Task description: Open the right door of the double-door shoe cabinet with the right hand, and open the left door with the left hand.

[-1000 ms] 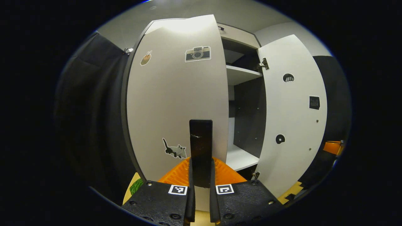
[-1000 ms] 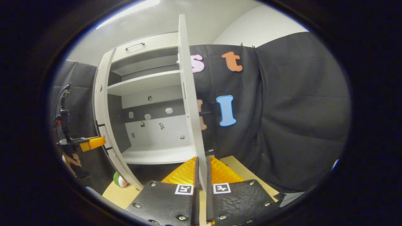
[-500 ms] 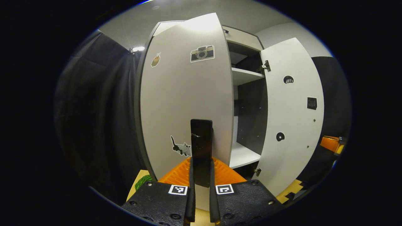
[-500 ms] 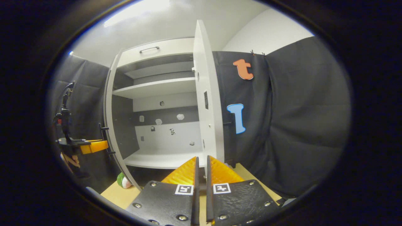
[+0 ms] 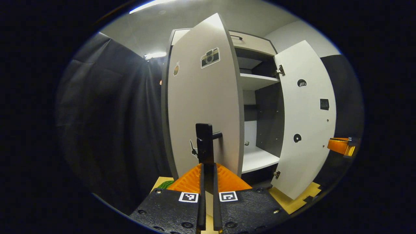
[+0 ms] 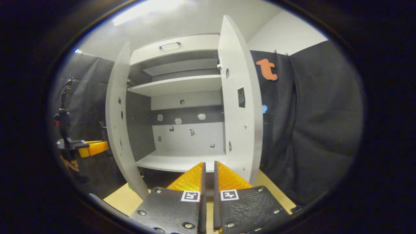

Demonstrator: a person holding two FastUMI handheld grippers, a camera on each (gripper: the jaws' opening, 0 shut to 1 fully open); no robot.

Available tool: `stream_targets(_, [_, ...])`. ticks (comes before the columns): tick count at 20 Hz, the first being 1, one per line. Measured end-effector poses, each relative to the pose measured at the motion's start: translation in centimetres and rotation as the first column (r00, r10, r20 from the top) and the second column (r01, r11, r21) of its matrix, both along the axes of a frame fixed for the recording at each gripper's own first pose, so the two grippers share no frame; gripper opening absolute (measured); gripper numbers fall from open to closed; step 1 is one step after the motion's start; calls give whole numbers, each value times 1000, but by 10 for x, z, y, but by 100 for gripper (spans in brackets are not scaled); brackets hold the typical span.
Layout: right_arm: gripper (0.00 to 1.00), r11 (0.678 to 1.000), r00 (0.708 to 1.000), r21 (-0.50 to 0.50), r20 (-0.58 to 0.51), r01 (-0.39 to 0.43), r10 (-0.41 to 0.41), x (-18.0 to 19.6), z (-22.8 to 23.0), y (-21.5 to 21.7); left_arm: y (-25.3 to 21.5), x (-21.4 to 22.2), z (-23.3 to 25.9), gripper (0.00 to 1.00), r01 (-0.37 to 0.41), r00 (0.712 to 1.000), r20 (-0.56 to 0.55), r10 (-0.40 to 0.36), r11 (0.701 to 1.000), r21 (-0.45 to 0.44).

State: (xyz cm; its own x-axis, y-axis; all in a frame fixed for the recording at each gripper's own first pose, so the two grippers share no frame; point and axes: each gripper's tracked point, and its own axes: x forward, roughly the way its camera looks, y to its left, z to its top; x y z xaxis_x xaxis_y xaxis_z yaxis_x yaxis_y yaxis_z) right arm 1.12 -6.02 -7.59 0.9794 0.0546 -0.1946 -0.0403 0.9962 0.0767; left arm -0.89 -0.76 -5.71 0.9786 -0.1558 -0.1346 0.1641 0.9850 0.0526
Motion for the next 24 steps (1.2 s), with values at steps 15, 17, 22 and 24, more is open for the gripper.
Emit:
stream_targets(15, [8, 995, 995, 28, -4, -98, 99, 16, -7, 38, 52, -13, 3, 0, -88, 996, -22, 88, 996, -22])
stream_targets(17, [8, 994, 994, 29, -8, -109, 109, 18, -8, 41, 61, -14, 4, 0, -112, 994, -19, 112, 993, -22])
stream_targets(22, [8, 989, 989, 26, -28, -143, 143, 25, -16, 51, 103, -11, 5, 0, -205, 978, -23, 205, 979, -5])
stream_targets(24, [8, 988, 988, 25, -27, -153, 154, 28, -17, 56, 119, -8, 4, 0, -249, 968, -23, 248, 969, -9])
